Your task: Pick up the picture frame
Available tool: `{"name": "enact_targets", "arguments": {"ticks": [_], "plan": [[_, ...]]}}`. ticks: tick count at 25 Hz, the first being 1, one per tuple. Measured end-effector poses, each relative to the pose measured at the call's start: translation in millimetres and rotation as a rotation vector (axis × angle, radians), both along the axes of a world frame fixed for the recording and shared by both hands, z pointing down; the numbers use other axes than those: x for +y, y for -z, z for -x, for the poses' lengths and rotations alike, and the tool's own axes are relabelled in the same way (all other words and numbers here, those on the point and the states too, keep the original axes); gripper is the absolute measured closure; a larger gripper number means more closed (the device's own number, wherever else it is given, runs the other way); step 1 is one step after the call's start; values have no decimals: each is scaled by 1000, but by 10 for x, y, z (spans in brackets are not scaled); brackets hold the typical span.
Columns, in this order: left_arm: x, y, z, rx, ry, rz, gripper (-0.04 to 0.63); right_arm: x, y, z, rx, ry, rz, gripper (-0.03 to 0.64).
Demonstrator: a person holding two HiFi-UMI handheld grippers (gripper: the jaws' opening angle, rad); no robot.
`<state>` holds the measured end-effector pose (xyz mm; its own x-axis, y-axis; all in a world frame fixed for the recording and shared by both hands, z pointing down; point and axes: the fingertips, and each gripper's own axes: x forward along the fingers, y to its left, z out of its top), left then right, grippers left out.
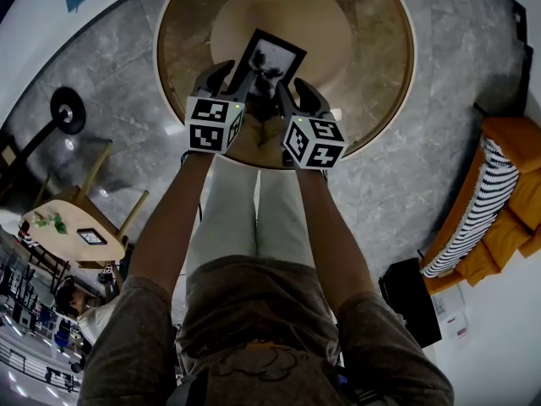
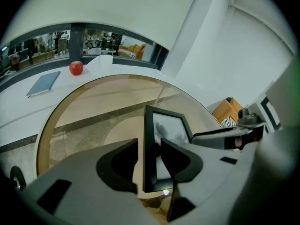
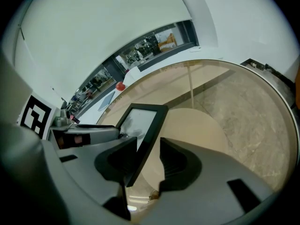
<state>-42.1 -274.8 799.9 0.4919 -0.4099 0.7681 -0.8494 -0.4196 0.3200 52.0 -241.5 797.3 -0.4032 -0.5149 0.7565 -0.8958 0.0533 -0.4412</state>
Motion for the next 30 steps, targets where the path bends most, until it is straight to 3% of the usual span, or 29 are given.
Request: {"name": "enact_targets", "arguments": {"ticks": [6, 30], "plan": [[19, -14, -29, 8, 3, 2, 465, -2, -20, -5, 17, -13, 7, 459], [111, 6, -54, 23, -2, 23, 486, 22, -28, -4, 18, -52, 30, 511]]}}
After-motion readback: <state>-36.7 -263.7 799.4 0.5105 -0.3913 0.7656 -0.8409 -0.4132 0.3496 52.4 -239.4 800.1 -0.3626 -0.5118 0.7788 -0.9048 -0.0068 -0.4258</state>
